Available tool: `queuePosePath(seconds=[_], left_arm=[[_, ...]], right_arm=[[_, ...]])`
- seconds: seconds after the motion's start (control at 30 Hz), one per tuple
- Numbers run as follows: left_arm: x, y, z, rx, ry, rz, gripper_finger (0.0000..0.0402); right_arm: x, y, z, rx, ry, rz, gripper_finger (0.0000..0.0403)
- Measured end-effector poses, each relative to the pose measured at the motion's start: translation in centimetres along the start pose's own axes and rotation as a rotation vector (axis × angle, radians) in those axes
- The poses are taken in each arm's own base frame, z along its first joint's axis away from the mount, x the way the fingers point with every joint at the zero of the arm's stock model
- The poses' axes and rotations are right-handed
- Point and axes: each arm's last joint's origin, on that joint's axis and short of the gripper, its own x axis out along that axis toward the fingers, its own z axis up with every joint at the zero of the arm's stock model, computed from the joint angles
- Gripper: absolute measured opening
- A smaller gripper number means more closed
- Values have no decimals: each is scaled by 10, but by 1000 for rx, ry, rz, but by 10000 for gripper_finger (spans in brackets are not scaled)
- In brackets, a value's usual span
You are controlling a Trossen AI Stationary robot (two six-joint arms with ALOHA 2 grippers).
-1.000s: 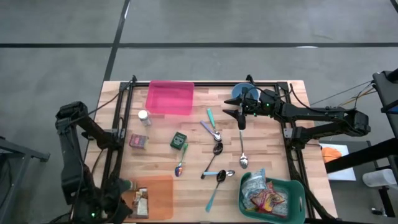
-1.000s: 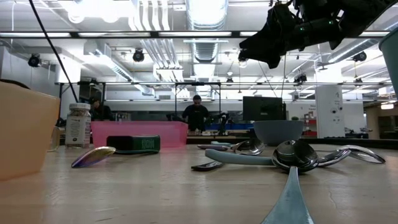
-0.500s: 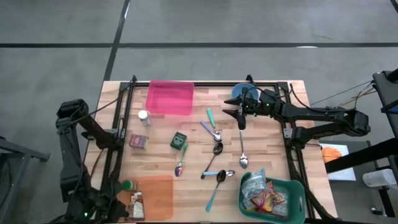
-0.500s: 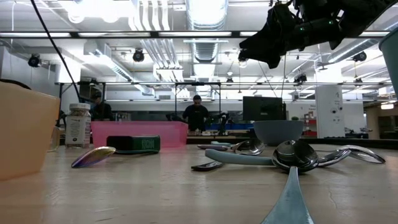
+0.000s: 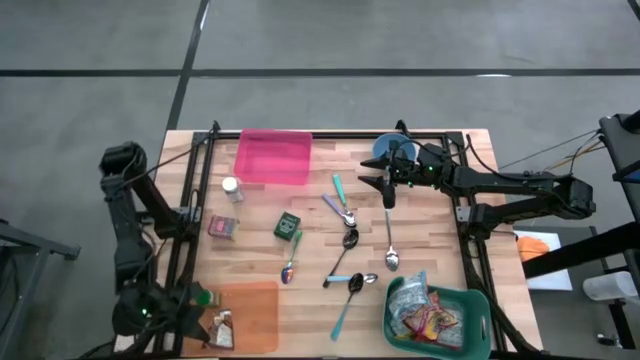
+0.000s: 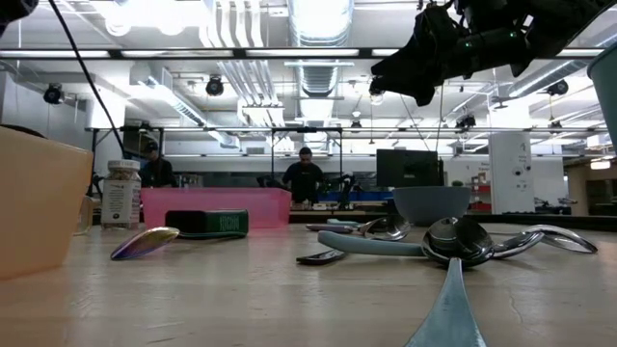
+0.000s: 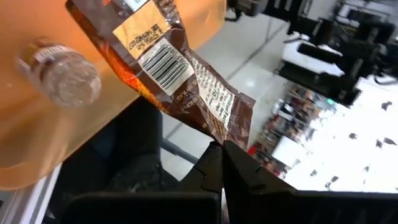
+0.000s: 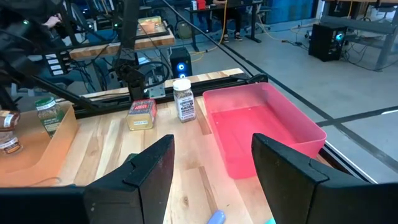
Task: Pick & Place Food Item
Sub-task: Put the orange seasoning pack into the orange bin
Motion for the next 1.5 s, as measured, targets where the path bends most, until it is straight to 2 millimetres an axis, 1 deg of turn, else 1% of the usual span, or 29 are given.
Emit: queuePosePath(seconds=[0.1,0.27,0.57,0.67,0.93,1.13,1.27,1.4,1.5], left_arm=[[-3,2,4,12,28,-27,0],[-7,5,10,19,23,-38,0],[-10,10,8,32,43,-53,0],[-11,13,10,16,42,-58,0],[-9,30,26,-89,62,-100,0],[-5,49,41,-116,90,-117,0],[-3,60,48,-186,144,-111,0],[-3,65,53,-235,180,-132,0],[-3,67,55,-216,196,-145,0]], right_arm=[[0,0,0,0,0,0,211],[0,0,0,0,0,0,211],[0,0,0,0,0,0,211],[0,0,0,0,0,0,211],[0,0,0,0,0,0,211],[0,0,0,0,0,0,211],[0,0,0,0,0,0,211],[0,0,0,0,0,0,211],[0,0,0,0,0,0,211]])
